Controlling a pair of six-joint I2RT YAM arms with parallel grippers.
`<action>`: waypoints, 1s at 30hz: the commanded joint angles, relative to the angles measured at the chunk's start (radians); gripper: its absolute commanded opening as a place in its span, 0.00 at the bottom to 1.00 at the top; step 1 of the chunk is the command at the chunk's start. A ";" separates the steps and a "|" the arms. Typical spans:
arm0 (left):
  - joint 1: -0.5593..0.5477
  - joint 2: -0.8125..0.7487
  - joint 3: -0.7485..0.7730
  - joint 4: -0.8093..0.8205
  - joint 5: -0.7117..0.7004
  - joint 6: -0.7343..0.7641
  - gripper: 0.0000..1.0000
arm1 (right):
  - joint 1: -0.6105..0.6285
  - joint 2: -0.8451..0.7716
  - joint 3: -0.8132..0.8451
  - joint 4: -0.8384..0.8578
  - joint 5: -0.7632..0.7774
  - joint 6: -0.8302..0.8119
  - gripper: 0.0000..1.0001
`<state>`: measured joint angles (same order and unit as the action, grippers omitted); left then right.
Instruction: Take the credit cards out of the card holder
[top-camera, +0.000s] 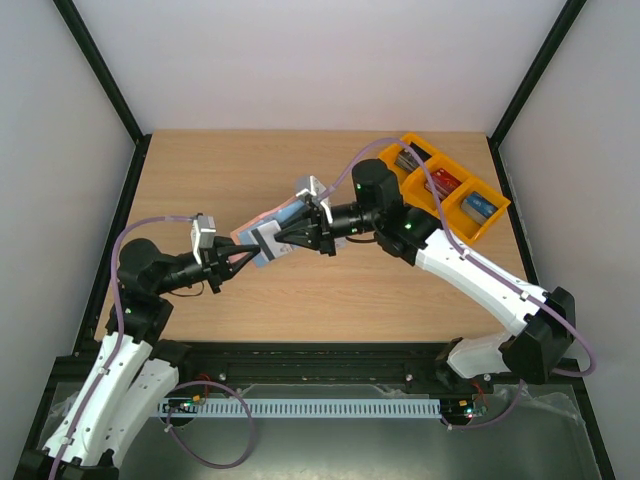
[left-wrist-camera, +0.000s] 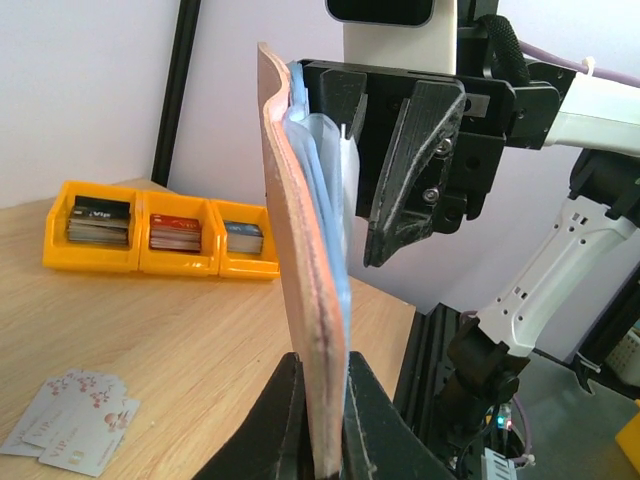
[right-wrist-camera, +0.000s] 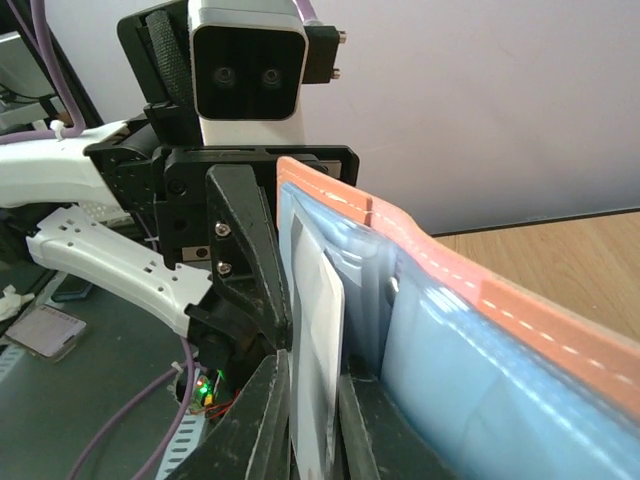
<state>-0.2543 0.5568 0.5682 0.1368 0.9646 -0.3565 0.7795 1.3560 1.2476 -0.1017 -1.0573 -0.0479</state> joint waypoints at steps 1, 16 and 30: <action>0.004 -0.010 -0.002 0.037 0.008 0.009 0.02 | -0.028 -0.022 -0.019 -0.003 -0.010 -0.009 0.14; 0.005 -0.005 0.003 0.048 0.038 0.042 0.02 | -0.010 0.018 -0.027 0.040 0.059 0.037 0.10; 0.004 -0.010 -0.008 0.051 0.013 0.014 0.23 | 0.026 0.003 -0.011 0.026 0.013 -0.016 0.02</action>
<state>-0.2436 0.5568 0.5652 0.1371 0.9592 -0.3458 0.7918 1.3720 1.2293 -0.0834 -1.0218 -0.0406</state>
